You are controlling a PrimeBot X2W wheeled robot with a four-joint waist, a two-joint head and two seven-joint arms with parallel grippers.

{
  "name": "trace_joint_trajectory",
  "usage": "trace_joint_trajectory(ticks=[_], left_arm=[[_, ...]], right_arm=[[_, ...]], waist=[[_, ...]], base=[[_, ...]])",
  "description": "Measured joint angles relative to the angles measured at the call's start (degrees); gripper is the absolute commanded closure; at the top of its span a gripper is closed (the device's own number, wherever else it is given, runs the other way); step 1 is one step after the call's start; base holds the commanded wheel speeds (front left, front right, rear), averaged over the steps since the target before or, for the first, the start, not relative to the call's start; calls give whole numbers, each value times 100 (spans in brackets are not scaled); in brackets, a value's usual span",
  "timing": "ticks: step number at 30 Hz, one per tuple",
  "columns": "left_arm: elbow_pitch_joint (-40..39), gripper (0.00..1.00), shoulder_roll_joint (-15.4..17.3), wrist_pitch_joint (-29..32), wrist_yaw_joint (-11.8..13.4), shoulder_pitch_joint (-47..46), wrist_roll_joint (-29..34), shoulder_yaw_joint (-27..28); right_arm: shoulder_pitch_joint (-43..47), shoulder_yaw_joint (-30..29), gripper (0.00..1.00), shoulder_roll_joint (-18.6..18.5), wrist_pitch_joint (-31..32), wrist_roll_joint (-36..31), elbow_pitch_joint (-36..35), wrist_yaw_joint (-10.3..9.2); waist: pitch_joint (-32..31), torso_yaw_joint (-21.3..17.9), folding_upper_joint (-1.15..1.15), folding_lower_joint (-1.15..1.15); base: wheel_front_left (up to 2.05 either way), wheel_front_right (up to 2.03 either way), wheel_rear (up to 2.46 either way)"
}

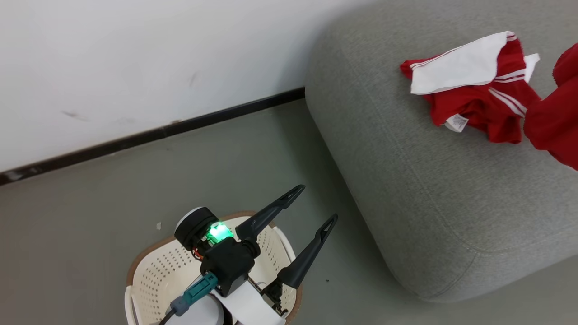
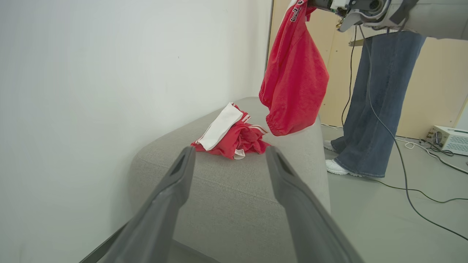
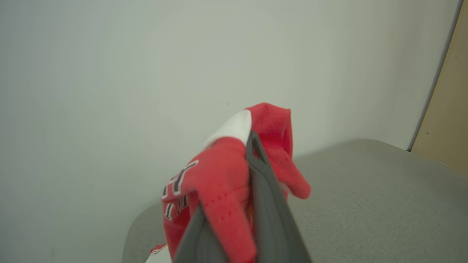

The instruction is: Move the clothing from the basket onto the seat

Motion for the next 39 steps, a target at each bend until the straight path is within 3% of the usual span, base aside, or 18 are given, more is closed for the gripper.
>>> trace_joint_trajectory(ticks=[8,16,26,35,36,38,39], left_arm=[[-226,0,-16,142,-15,-284,96,-136],[-347,0,-112,234,-97,-593,214,-305],[-330,0,-113,283,-191,-976,298,-372],[-268,0,-118,283,-243,-1294,299,-392],[-260,0,-121,282,-246,-1339,301,-394],[-242,0,-109,280,-247,-1409,348,-392],[-212,0,-89,274,-247,-1439,360,-388]], right_arm=[[-250,-131,100,22,-145,-349,422,0],[-49,9,100,421,-304,-457,924,0],[306,-313,100,732,-487,-453,1502,0],[370,-489,100,836,-616,-402,1571,0],[370,-489,96,838,-646,-382,1563,0],[370,-479,58,875,-657,-367,1522,0],[370,-456,47,939,-658,-332,1504,0]], waist=[[454,285,0,0],[928,519,0,0],[1456,722,0,0],[1788,808,0,0],[1824,811,0,0],[1891,804,0,0],[1915,786,0,0]], base=[[0,0,0],[0,0,0],[0,0,0],[0,0,0],[0,0,0],[0,0,0],[0,0,0]])
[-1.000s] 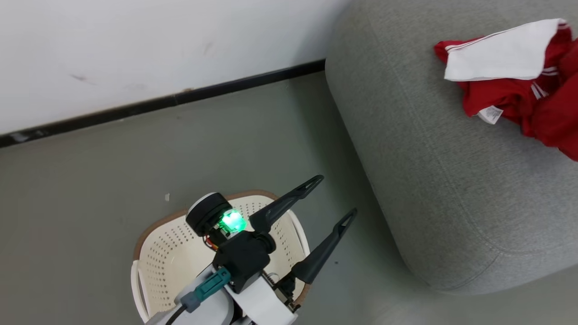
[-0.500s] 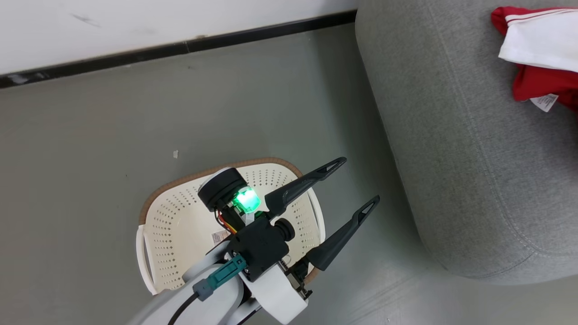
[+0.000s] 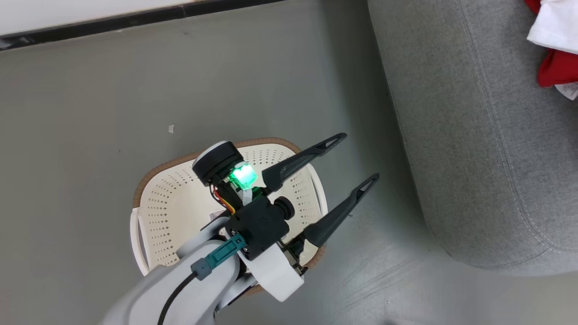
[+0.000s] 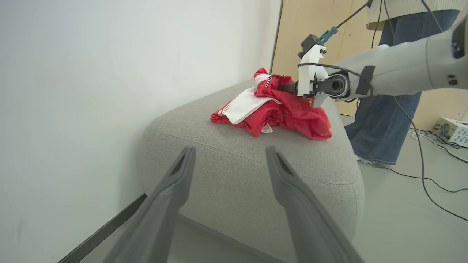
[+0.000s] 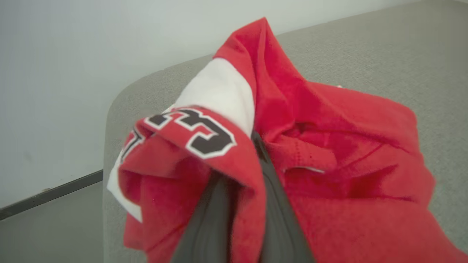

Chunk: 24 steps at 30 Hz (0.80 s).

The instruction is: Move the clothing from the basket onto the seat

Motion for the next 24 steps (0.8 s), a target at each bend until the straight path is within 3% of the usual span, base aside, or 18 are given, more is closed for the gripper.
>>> trace_joint_trajectory(ticks=[1,2,24], left_arm=[[43,0,25,-13,-1,-14,5,9],[90,0,52,-31,-13,-17,5,11],[728,0,210,-201,-97,-14,-201,27]], right_arm=[[4,42,18,79,-2,1,-9,0],[24,91,0,145,-5,1,-24,1],[859,753,0,122,-65,-44,-1127,0]], waist=[[12,-27,0,0],[17,-54,0,0],[-382,-633,0,0]], base=[[0,0,0],[0,0,0],[0,0,0]])
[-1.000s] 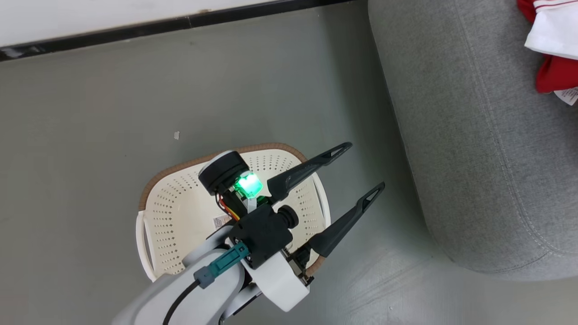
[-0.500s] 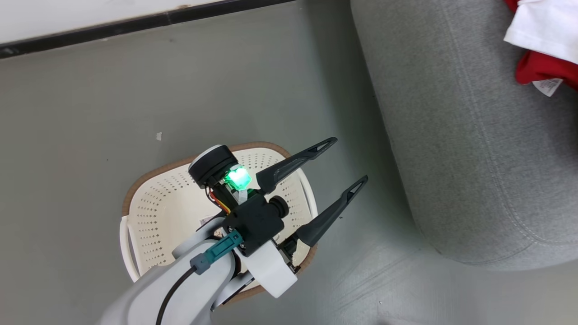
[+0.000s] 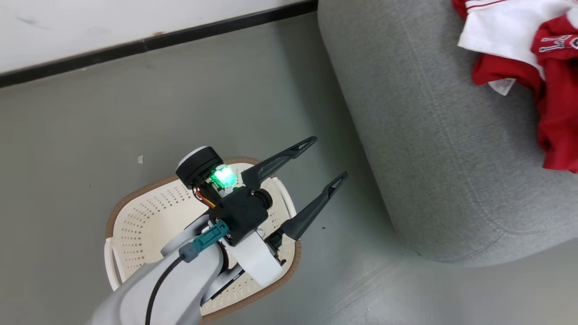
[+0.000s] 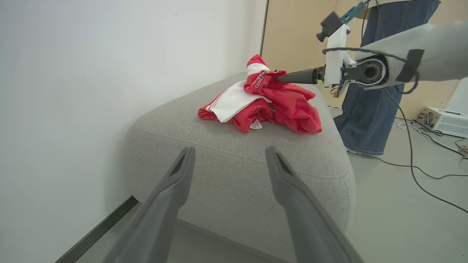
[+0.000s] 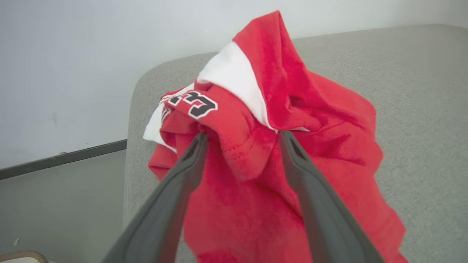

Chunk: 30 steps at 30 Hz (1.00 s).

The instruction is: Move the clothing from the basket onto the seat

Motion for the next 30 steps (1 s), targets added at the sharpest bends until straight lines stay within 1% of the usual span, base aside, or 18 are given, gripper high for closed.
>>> trace_joint_trajectory(ticks=[12,14,18,24,26,30], left_arm=[[221,0,34,-142,7,72,-174,244],[258,0,34,-147,40,108,-180,318],[358,0,58,-183,132,185,-207,499],[521,0,98,-197,323,382,-263,843],[590,0,121,-199,372,485,-294,950],[726,0,147,-203,552,723,-376,1190]], right_arm=[[204,-165,0,-456,-42,-48,-860,0],[202,-208,0,-464,-43,-104,-991,0],[199,-215,0,-339,-51,-269,-1255,0],[198,-213,0,103,-58,-489,-1561,0],[201,-192,0,216,-58,-582,-1606,0],[253,-126,0,424,-59,-738,-1671,0]], waist=[[-392,-250,0,0],[-467,-265,0,0],[-624,-268,0,0],[-871,-212,0,0],[-955,-179,0,0],[-1122,-95,0,0]], base=[[0,0,0],[0,0,0],[0,0,0],[0,0,0],[0,0,0],[0,0,0]])
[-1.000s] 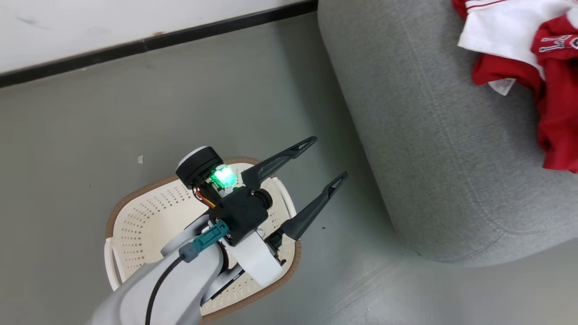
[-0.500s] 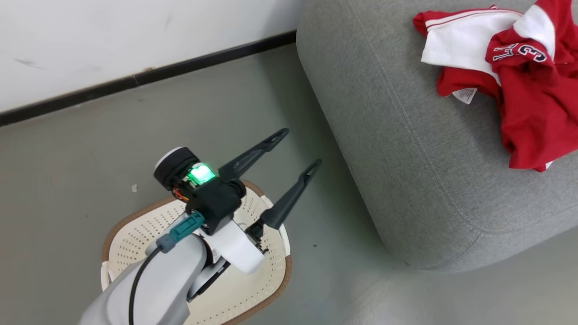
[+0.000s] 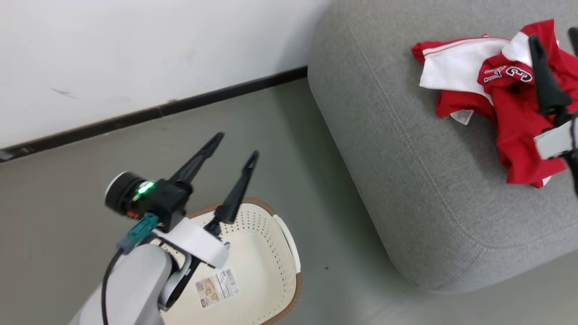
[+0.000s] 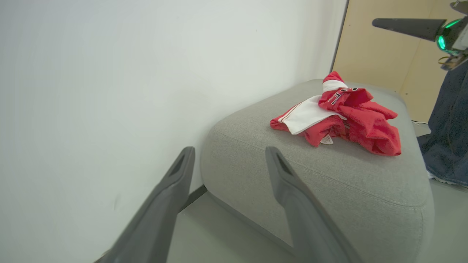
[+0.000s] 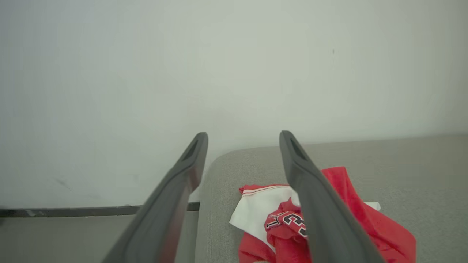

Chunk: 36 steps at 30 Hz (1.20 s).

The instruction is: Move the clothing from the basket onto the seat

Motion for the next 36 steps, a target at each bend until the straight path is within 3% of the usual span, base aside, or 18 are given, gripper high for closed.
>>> trace_joint_trajectory(ticks=[16,36], left_arm=[[74,0,63,0,759,1063,-153,1284],[155,0,-142,0,1169,2139,-112,2033]], right_arm=[[723,-154,0,777,0,-877,-249,0],[2053,-591,0,1562,0,-1702,-717,0]], waist=[[-696,433,0,0],[-1457,912,0,0]], base=[[0,0,0],[0,0,0]])
